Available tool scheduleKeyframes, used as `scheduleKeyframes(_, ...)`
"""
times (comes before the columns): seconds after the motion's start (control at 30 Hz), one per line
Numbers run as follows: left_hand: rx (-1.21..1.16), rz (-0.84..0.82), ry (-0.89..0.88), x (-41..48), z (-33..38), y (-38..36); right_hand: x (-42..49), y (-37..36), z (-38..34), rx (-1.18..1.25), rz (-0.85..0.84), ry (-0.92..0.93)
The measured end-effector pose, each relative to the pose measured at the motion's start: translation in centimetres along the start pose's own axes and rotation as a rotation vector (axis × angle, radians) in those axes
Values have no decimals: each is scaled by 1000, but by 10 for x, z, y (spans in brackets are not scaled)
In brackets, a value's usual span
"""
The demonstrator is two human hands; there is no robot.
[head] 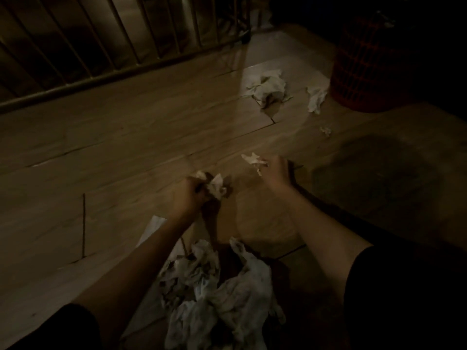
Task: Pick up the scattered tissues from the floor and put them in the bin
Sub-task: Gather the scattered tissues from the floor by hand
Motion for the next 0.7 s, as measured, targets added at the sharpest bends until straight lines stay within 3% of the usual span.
scheduleKeyframes(0.07,24,100,-18,-7,-16,25,-11,1,-7,56,-16,-7)
scheduleKeyframes(0.17,117,112,-23,-29,-38,53,-41,-12,-27,63,-91,80)
scheduleKeyframes(0.37,297,-114,-113,-95,-81,55,-155,-57,-34,-9,-369,364)
scheduleKeyframes(0.53,293,-206,-53,-133,-75,36,-228,-80,-12,-216,-648,342)
scheduleKeyframes(0.63,296,-306,-72,-150,-70,25,-257,-90,-24,-489,-644,514)
scheduleKeyframes(0.7,291,-322,-107,-157,-70,23,-259,-92,-32,-523,-561,597)
Point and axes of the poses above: each hand's wrist, its own x-axis towards the middle knuckle, its own y-axis out of the back of the hand, z = x × y, the point moved 7 cm from there along x, towards the middle knuckle, and after that the axes turned 9 degrees about -y, right-handed, at the moved point
